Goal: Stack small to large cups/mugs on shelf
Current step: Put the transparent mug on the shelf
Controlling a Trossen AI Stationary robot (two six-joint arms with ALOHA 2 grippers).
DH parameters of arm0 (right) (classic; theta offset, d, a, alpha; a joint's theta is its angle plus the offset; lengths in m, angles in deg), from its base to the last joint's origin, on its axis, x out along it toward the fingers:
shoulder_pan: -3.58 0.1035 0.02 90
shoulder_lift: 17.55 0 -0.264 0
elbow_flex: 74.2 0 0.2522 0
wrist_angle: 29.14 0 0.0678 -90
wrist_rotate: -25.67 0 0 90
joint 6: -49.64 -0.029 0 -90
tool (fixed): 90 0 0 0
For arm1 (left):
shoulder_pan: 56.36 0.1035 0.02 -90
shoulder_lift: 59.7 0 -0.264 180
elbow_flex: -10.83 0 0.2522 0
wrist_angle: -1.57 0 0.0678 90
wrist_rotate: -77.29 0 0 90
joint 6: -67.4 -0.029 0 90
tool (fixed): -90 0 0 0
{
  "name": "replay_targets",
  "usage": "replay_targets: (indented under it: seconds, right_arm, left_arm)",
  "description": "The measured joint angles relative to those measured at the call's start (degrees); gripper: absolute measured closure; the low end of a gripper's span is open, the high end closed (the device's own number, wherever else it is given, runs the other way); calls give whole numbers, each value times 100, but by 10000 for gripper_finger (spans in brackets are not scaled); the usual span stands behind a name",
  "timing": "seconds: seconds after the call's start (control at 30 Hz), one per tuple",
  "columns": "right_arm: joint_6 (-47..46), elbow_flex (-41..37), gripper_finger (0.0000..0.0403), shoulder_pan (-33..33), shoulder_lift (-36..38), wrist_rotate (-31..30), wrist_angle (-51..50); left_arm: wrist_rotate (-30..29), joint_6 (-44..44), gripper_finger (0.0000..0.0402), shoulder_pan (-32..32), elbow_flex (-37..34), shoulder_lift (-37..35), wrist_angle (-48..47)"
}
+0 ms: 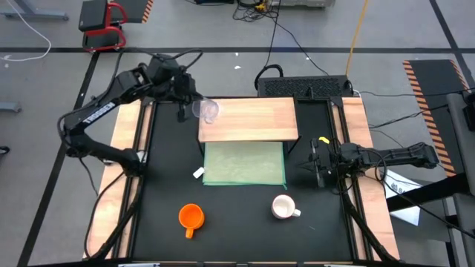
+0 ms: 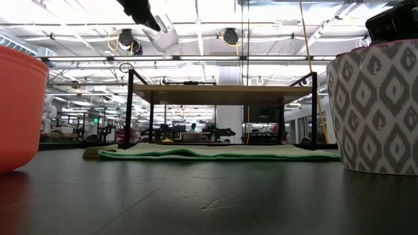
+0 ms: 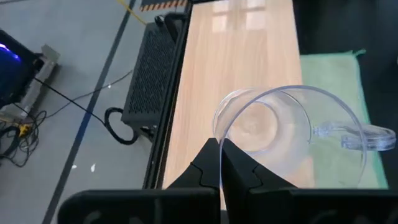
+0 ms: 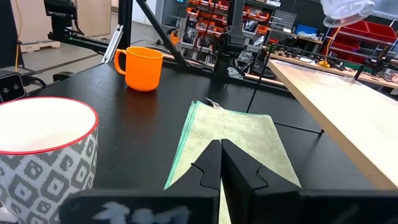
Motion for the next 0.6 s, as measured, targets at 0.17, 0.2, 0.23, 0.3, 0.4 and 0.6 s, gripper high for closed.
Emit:
replay_targets:
  seconds: [0.17,0.2,0.23,0.3,0.4,0.6]
  right_arm:
    - [0,1,403,0,-1,0,0]
    - [0,0,403,1,-1,0,0]
    - [0,1,403,2,0,0,0]
    - [-9,1,403,2,1,0,0]
    - [-37,0,403,2,-1,0,0]
    - [-28,1,403,2,-1,0,2]
  left_arm:
    - [212,-409,401,122,269,434,-503]
    - [210,-492,401,143,332,520,-567]
    - [211,-550,401,167,389,603,-634]
    - [261,-659,401,203,540,777,-730]
    - [404,-861,401,222,913,1062,-1098]
    - [450,-1067,401,222,1924,1718,-2017]
